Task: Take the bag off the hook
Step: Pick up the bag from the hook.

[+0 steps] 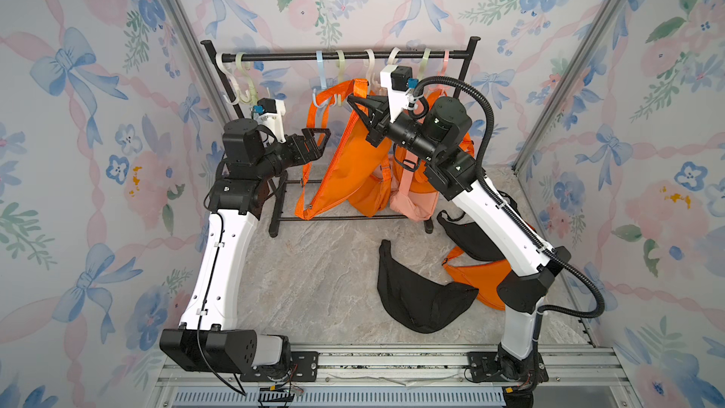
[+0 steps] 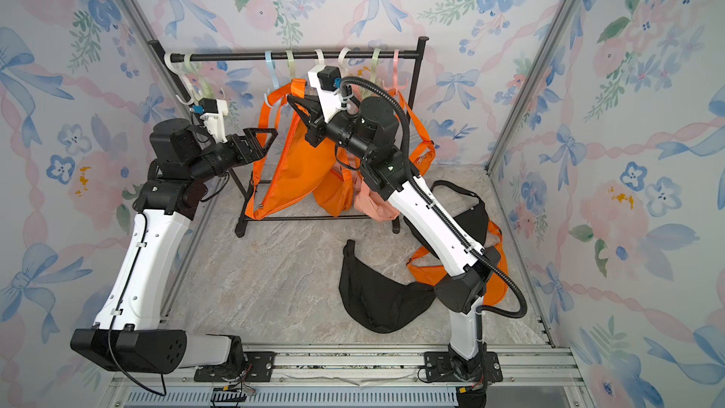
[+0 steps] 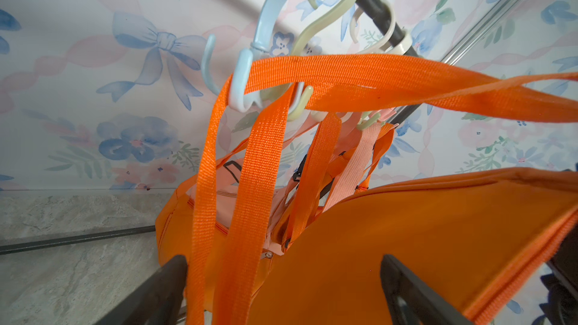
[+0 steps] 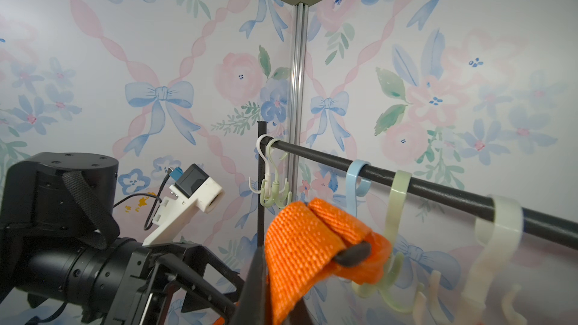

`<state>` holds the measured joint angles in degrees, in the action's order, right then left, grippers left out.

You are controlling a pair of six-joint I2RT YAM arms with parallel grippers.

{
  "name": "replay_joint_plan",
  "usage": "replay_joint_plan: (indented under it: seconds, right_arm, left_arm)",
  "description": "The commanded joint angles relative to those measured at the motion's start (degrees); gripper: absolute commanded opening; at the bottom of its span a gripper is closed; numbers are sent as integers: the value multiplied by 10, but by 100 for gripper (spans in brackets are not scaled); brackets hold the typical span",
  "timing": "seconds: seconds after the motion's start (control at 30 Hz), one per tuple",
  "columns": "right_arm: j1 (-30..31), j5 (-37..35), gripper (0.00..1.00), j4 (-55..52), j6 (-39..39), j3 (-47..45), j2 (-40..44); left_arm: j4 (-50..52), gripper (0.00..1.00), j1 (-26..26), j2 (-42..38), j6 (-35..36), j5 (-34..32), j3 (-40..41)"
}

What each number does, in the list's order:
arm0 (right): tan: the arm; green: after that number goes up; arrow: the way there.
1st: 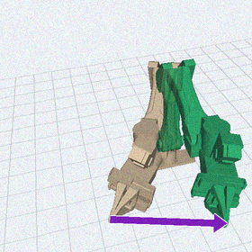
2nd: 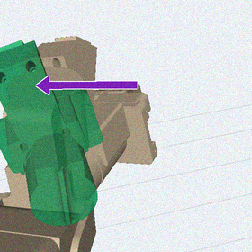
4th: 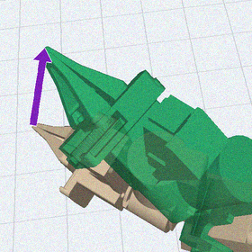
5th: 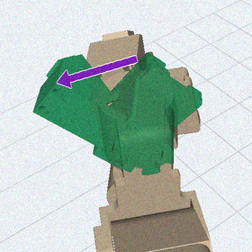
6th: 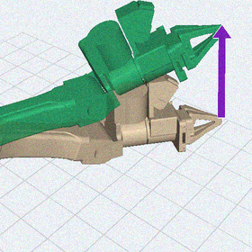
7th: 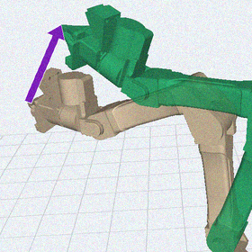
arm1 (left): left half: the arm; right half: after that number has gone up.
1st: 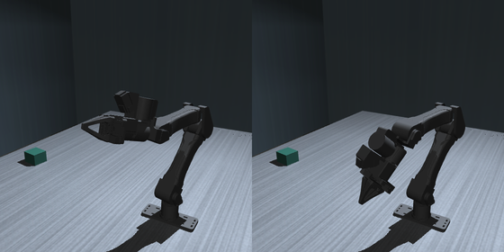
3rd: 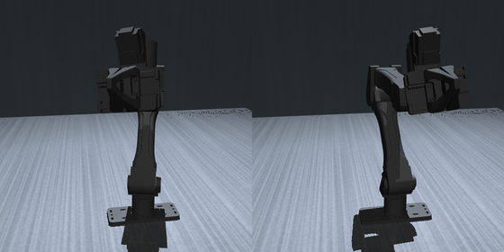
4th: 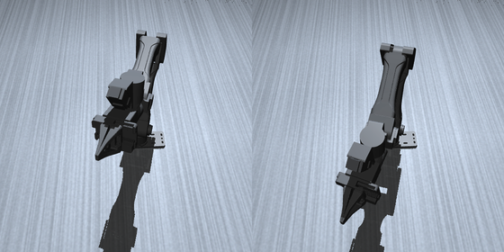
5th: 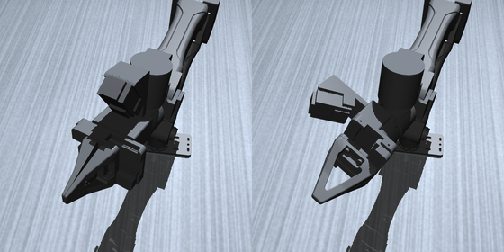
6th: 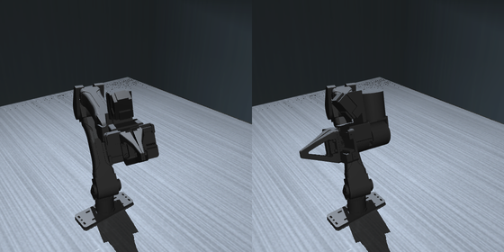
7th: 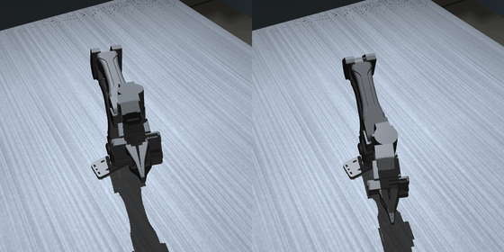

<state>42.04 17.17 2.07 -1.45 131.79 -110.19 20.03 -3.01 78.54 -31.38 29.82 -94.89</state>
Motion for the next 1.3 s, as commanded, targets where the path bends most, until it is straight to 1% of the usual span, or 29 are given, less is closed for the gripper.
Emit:
replay_joint_plan:
  seconds: [0.0,0.07,0.17,0.2,0.23,0.27,0.3,0.33,0.37,0.43,0.47,0.57,0.73,0.83,0.97,1.1,1.27]
  right_arm:
    - [-4,-4,0,32,-9,-8,30]
    - [-4,-3,0,34,-10,-13,35]
    - [-5,-2,0,34,-9,-18,38]
    - [-5,-2,0,35,-9,-19,39]
    - [-5,-3,0,35,-9,-20,40]
    - [-6,-3,0,35,-8,-23,40]
    - [-5,-3,0,36,-9,-23,41]
    - [-5,-3,0,37,-10,-25,42]
    - [-5,-3,0,38,-9,-27,43]
    - [-5,-1,0,39,-10,-28,42]
    - [-5,0,0,38,-12,-28,42]
    - [-4,5,0,36,-16,-28,40]
    - [1,9,0,37,-21,-28,33]
    - [5,10,0,38,-22,-25,28]
    - [8,13,0,40,-23,-19,20]
    - [10,17,0,32,-18,-9,14]
    - [11,11,0,1,-10,20,-11]
  left_arm:
    - [-9,98,-3,22,-3,-17,20]
    - [-9,98,-3,39,-2,-31,22]
    - [-9,97,-4,65,-7,-36,7]
    - [-9,95,-5,72,-8,-34,-1]
    - [-9,89,-6,78,-9,-33,-10]
    - [-9,80,-8,83,-9,-32,-21]
    - [-9,67,-9,86,-8,-32,-30]
    - [-9,52,-11,86,-7,-35,-41]
    - [-9,40,-11,87,-6,-40,-50]
    - [-9,26,-11,84,-3,-54,-70]
    - [-8,22,-11,84,-1,-60,-82]
    - [1,18,-10,92,3,-75,-128]
    - [13,16,-1,129,-3,-98,-205]
    - [15,13,13,166,-19,-93,-256]
    - [25,12,23,204,-32,-91,-321]
    - [25,12,25,206,-21,-98,-355]
    - [24,13,38,196,1,-137,-396]
